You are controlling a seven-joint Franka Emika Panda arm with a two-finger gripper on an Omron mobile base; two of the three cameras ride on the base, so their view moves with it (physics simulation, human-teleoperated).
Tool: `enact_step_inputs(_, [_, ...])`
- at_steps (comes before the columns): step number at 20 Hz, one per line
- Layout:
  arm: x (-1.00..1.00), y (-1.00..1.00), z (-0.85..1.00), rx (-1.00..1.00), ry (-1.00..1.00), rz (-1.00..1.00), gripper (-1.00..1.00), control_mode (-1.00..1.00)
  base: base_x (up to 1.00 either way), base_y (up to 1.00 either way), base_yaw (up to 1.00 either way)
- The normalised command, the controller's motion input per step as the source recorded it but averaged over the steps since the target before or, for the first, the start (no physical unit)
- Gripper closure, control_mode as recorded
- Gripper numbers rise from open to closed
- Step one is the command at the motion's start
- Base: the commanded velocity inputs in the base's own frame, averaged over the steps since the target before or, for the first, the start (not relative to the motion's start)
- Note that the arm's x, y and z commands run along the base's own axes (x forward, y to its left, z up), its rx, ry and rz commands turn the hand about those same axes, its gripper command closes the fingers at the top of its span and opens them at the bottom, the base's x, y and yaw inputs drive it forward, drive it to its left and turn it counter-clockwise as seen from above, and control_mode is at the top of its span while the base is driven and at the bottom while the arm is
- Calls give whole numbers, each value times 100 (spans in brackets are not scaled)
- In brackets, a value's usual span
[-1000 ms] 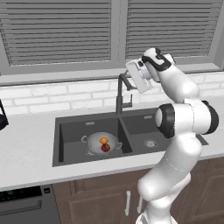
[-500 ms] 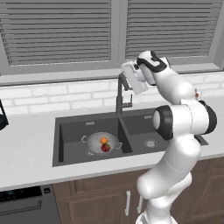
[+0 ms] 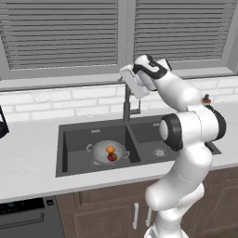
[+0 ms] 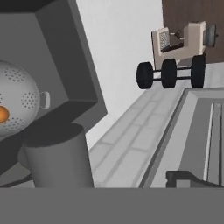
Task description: Put the colander in the sink, put the mango, tangerine in the colander, and turn on the sink faucet and pour water over the colander.
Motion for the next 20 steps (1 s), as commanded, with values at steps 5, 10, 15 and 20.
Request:
enact_step_inputs(5, [16,44,-24,-10,-1,0,-100,-100,0,0,0])
enact_step_inputs(10, [13,39,-33,-11,-3,0,-100,-100,0,0,0])
enact_step_inputs(15, [12,24,-28,-6,0,0,-100,-100,0,0,0])
enact_step_inputs(20, [14,20,-39,-9,0,0,-100,-100,0,0,0])
